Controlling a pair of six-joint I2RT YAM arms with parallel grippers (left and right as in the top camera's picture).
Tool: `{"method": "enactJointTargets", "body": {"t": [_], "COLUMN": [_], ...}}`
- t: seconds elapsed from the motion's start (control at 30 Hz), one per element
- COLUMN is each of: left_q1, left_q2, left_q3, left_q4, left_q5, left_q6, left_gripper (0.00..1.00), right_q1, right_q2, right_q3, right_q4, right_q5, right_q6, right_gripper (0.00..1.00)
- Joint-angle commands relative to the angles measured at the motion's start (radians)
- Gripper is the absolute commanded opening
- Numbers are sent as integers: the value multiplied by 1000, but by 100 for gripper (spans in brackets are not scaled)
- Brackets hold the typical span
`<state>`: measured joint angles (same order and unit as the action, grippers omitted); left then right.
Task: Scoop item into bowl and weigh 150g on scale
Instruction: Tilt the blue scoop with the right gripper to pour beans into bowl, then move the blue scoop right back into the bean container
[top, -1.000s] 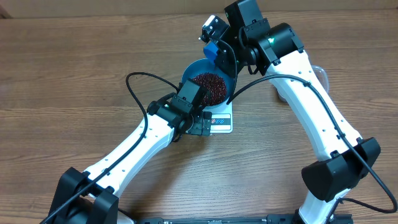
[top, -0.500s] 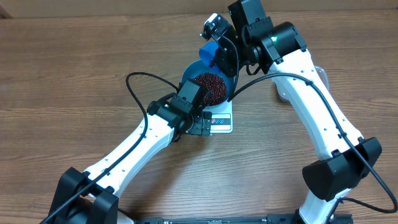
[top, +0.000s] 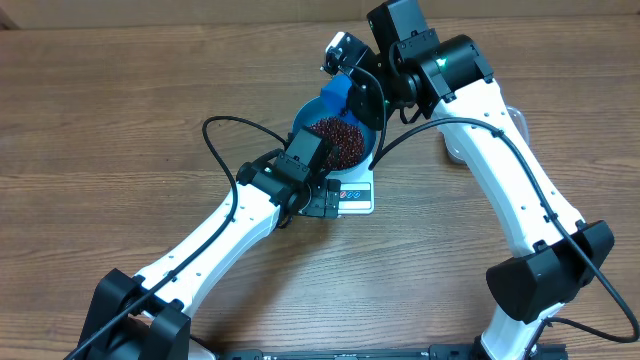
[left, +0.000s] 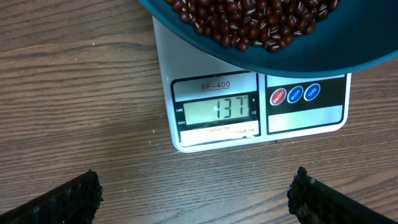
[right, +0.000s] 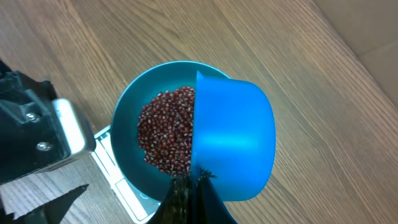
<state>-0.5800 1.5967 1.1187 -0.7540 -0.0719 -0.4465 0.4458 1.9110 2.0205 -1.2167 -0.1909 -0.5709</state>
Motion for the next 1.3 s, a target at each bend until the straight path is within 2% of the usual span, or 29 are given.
{"method": "enactJointTargets", "body": {"t": [0.0, 0.1, 0.2, 0.37, 0.47, 0.57, 0.67, 0.77, 0.97, 1.07, 1.27], "left_q1": [4, 4, 4, 4, 4, 4, 4, 4, 4, 4, 4], "left_q2": [-8, -8, -8, -8, -8, -8, -8, -8, -8, -8, -8], "left_q3": [-5, -5, -5, -5, -5, -5, -5, -5, -5, -5, -5], "left_q4": [3, 2, 2, 2, 2, 2, 2, 2, 3, 3, 3], "left_q5": [5, 5, 5, 5, 5, 5, 5, 5, 5, 5, 5], "left_q6": [-14, -14, -14, -14, -14, -14, -14, -14, -14, -14, -14], "left_gripper": [99, 99, 100, 99, 100, 100, 99, 99, 100, 99, 100], "right_q1": [2, -7, -8, -24, -74, -129, -244, -354, -527, -605, -657], "right_q2": [-34, -34, -34, -34, -34, -34, -34, -34, -34, -34, -34], "right_q3": [27, 27, 27, 27, 27, 27, 27, 27, 4, -49, -188], "right_q4": [0, 39, 33, 30, 13, -6, -24, -62, -130, -136, -85], "right_q5": [35, 35, 22, -11, -115, -228, -423, -480, -400, -240, -11], "right_q6": [-27, 73, 87, 359, 505, 522, 522, 522, 518, 518, 518], "right_gripper": [4, 4, 4, 4, 4, 4, 4, 4, 4, 4, 4]}}
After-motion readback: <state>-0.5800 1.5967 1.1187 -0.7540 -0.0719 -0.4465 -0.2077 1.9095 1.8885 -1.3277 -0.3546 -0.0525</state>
